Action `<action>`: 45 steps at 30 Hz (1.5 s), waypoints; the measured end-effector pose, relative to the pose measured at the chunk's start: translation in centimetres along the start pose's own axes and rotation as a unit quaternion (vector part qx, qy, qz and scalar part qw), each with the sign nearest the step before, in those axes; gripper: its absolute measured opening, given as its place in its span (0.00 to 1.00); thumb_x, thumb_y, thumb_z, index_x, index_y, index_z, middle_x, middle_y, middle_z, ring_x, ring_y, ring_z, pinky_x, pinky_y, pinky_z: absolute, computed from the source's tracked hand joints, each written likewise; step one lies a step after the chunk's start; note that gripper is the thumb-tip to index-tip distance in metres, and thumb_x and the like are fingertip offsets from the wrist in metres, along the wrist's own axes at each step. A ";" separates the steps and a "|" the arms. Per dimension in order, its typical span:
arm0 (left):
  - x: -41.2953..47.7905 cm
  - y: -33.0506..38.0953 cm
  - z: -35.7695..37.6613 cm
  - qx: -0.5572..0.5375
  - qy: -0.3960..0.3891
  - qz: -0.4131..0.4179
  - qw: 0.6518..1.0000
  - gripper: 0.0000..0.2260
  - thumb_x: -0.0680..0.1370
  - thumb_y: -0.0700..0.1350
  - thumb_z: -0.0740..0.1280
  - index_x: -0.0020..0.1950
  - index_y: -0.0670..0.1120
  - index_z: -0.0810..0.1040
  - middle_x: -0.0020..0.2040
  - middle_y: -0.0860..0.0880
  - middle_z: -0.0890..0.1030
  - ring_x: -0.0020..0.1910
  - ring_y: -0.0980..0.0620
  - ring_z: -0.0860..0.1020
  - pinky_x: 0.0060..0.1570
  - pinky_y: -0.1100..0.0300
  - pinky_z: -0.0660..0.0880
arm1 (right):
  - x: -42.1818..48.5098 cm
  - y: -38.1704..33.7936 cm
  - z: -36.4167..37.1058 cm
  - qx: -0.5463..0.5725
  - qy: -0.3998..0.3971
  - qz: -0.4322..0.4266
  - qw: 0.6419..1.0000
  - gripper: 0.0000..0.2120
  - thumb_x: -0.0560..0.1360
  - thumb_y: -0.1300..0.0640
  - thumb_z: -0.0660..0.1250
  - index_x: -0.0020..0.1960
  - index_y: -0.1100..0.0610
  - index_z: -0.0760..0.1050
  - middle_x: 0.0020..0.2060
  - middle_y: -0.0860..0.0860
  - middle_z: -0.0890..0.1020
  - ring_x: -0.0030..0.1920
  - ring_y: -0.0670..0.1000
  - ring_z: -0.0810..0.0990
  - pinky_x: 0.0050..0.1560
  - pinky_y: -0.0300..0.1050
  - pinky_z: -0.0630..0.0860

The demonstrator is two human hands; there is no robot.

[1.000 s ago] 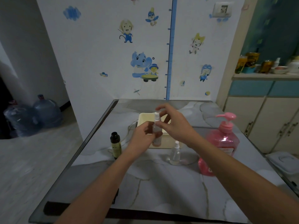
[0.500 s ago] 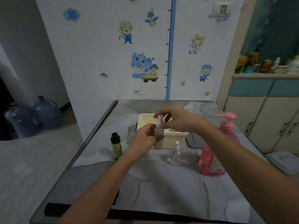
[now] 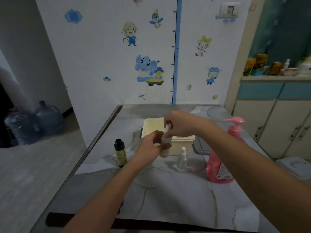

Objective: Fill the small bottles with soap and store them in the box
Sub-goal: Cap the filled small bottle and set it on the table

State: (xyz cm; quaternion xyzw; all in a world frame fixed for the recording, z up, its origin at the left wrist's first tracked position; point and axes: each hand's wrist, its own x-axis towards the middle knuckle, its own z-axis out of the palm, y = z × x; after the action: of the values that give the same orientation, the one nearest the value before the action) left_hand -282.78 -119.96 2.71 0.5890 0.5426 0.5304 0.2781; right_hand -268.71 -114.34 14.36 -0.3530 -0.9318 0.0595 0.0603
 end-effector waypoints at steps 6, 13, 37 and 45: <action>0.0 0.2 0.1 -0.006 -0.002 0.006 1.000 0.14 0.70 0.42 0.75 0.48 0.59 0.79 0.45 0.58 0.84 0.46 0.61 0.81 0.43 0.71 0.76 | 0.1 0.0 0.1 -0.001 0.001 0.029 1.000 0.20 0.70 0.38 0.69 0.52 0.51 0.73 0.41 0.46 0.75 0.43 0.49 0.75 0.41 0.46 0.74; 0.0 0.3 0.3 0.001 0.002 0.002 1.000 0.14 0.70 0.41 0.76 0.50 0.57 0.78 0.45 0.58 0.84 0.46 0.62 0.81 0.45 0.69 0.76 | 0.5 0.0 0.5 -0.070 0.020 0.045 0.996 0.23 0.70 0.34 0.66 0.42 0.56 0.75 0.35 0.50 0.77 0.37 0.53 0.77 0.34 0.46 0.71; 0.0 0.5 0.6 0.006 0.004 0.002 1.000 0.12 0.70 0.41 0.75 0.48 0.55 0.78 0.46 0.56 0.84 0.46 0.61 0.81 0.45 0.69 0.77 | -0.5 0.3 0.4 0.021 -0.040 0.042 0.998 0.17 0.73 0.41 0.66 0.56 0.50 0.72 0.46 0.49 0.79 0.43 0.52 0.81 0.46 0.52 0.80; -0.4 0.0 0.5 0.025 -0.010 -0.010 1.000 0.11 0.72 0.42 0.74 0.51 0.50 0.78 0.47 0.56 0.83 0.47 0.62 0.81 0.46 0.68 0.78 | -0.6 0.1 0.8 -0.010 -0.030 0.017 0.999 0.14 0.73 0.51 0.70 0.56 0.54 0.76 0.50 0.51 0.79 0.46 0.51 0.77 0.43 0.44 0.74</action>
State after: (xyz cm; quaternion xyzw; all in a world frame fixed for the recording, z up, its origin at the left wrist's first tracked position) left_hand -282.26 -120.16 2.44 0.5960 0.5588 0.5074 0.2740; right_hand -268.31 -114.77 13.48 -0.3676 -0.9275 0.0618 0.0279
